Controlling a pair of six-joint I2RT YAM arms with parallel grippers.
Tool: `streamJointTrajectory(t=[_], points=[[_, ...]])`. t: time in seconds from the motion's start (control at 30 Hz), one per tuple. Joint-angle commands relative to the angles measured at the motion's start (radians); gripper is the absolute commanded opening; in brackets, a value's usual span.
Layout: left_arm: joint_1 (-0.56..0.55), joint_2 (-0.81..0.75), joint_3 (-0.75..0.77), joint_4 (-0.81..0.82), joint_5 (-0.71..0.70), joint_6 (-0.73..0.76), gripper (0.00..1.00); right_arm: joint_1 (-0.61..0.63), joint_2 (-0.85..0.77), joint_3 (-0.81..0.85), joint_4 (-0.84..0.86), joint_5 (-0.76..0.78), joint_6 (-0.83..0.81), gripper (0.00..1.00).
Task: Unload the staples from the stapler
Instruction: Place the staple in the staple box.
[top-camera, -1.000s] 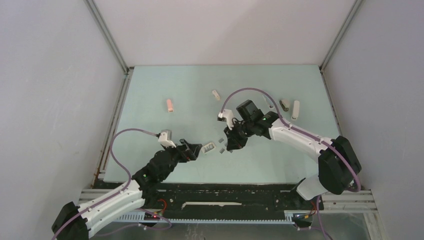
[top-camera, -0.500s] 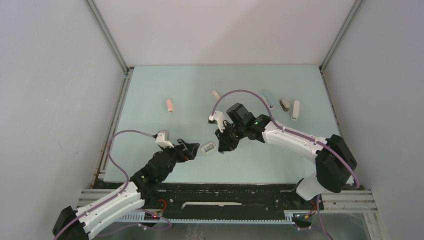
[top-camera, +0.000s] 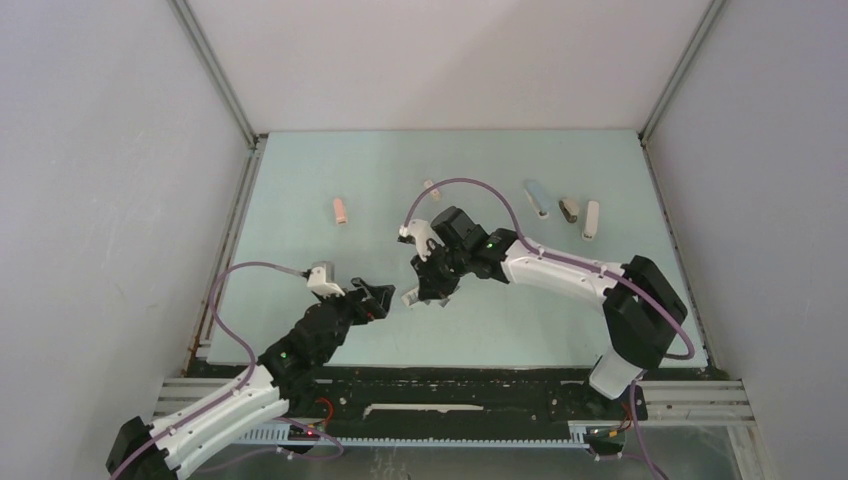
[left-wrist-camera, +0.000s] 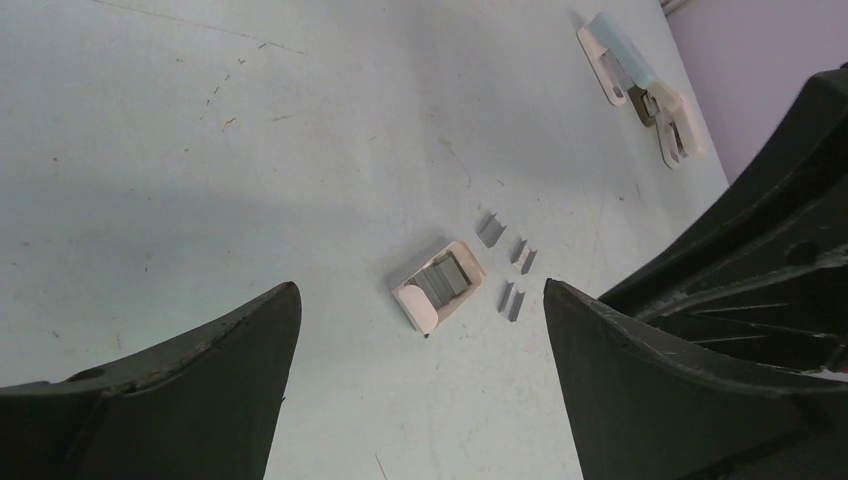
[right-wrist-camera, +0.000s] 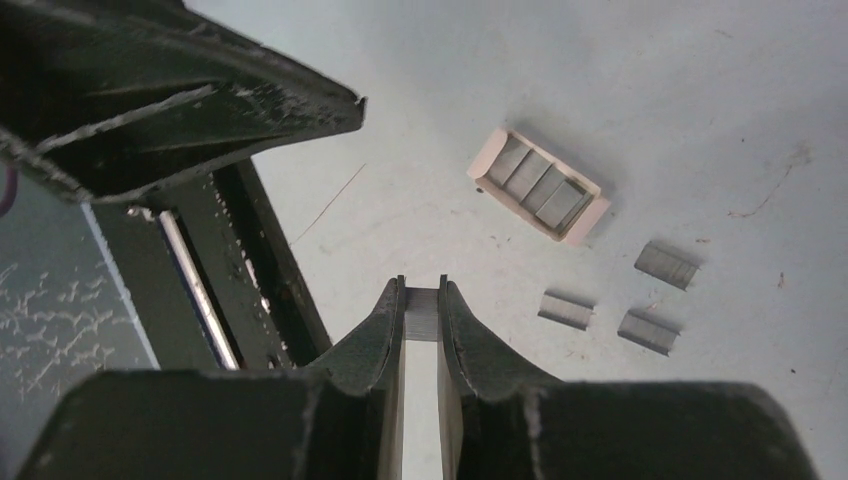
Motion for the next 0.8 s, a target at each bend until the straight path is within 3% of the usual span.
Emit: streamJointTrajectory(t=[0.0, 0.4, 0.77], points=[[0.005, 0.009, 0.006, 0.005, -0.044, 0.018, 0.97, 0.012, 0.041, 0.06, 0.059, 0.07, 0.072, 0.15], [0.006, -0.056, 0.005, -0.082, -0.131, 0.02, 0.97, 0.017, 0.216, 0.214, 0.021, 0.114, 0.166, 0.14], [0.005, -0.115, -0.012, -0.094, -0.161, 0.029, 0.97, 0.021, 0.29, 0.231, 0.008, 0.205, 0.208, 0.15]])
